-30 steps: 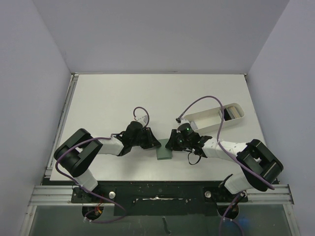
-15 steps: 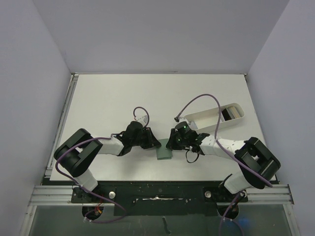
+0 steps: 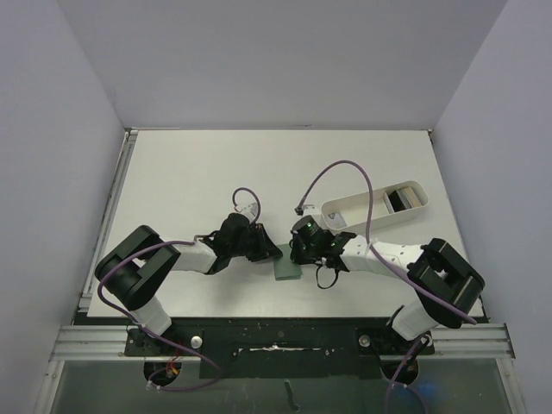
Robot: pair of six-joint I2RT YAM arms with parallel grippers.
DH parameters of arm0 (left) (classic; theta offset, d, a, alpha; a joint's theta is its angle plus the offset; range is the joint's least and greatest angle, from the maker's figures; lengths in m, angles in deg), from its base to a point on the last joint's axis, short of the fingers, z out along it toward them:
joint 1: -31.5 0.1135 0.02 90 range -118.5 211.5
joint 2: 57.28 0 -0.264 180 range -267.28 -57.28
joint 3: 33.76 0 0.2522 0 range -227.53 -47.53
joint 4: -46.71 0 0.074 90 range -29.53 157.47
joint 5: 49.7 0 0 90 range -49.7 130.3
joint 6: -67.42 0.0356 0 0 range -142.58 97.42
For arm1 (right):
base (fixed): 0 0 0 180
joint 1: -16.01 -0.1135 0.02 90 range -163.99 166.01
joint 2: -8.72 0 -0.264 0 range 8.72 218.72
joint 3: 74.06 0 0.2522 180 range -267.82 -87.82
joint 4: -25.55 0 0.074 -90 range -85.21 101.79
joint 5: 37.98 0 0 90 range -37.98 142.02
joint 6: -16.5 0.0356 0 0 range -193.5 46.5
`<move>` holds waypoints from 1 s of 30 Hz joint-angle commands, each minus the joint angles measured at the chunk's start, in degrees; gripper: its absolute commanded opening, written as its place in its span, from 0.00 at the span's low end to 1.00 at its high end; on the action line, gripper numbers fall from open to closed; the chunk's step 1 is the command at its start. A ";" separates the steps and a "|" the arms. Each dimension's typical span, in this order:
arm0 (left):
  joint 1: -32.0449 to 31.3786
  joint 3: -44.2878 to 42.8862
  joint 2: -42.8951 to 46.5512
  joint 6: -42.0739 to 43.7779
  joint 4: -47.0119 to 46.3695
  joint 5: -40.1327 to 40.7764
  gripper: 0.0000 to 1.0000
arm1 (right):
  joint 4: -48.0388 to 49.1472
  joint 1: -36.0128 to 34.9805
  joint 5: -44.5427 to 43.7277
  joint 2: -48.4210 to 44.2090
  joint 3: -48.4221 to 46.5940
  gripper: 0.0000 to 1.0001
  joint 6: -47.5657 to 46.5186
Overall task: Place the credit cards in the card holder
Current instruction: Close the card holder at the center of the board.
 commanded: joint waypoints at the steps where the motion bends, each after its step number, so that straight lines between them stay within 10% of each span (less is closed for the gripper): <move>1: -1.37 0.95 -1.83 -0.51 0.20 -1.88 0.11 | -3.05 -3.46 1.10 3.94 -0.22 0.07 0.21; 15: -0.58 -4.09 0.54 0.33 6.18 -2.85 0.12 | 4.76 4.42 5.97 -12.69 6.64 0.22 2.76; 30: -0.67 -4.76 -2.43 0.96 7.48 -2.56 0.12 | 11.85 6.85 10.87 -9.46 8.77 0.19 4.09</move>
